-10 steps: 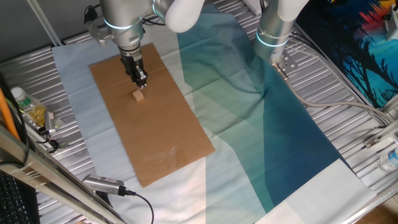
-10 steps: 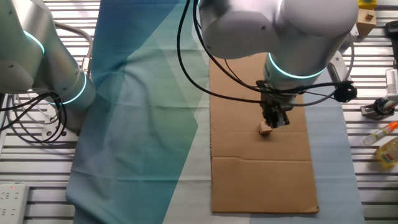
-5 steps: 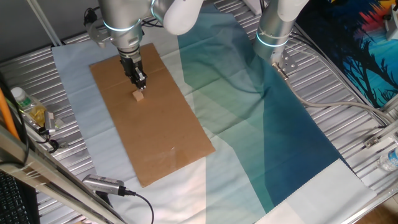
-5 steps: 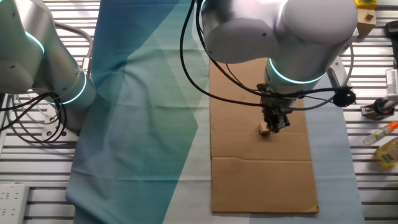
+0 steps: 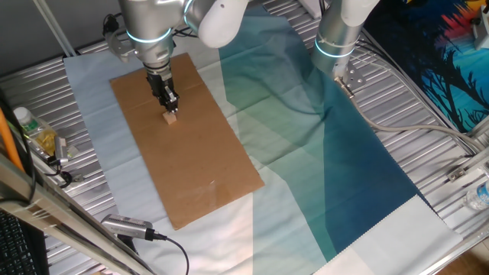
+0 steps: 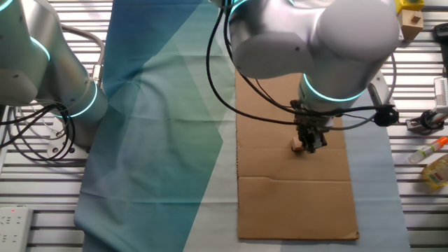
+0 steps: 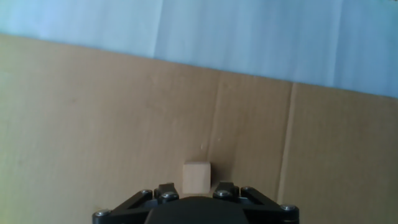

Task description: Hold a small block with the gripper and sweep it from left to right on the table

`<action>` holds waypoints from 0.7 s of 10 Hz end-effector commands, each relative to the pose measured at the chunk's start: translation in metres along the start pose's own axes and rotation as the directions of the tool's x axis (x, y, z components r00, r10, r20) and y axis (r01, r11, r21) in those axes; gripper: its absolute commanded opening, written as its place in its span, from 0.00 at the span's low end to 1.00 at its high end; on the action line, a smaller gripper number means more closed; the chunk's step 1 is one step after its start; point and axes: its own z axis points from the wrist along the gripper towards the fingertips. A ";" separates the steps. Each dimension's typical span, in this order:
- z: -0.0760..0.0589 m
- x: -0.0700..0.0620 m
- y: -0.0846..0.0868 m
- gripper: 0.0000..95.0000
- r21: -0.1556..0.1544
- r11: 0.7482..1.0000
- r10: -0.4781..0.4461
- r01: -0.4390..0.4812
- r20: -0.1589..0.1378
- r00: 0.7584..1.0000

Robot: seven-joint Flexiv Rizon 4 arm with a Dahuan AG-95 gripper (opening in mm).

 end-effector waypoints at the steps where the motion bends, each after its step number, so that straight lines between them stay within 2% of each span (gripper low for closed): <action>1: 0.004 0.000 0.000 0.40 0.001 1.000 0.002 -0.002 0.002 1.000; 3: 0.012 0.000 0.000 0.40 -0.003 1.000 0.005 -0.004 0.006 1.000; 7: 0.013 -0.001 0.001 0.40 -0.003 1.000 0.010 -0.010 0.000 1.000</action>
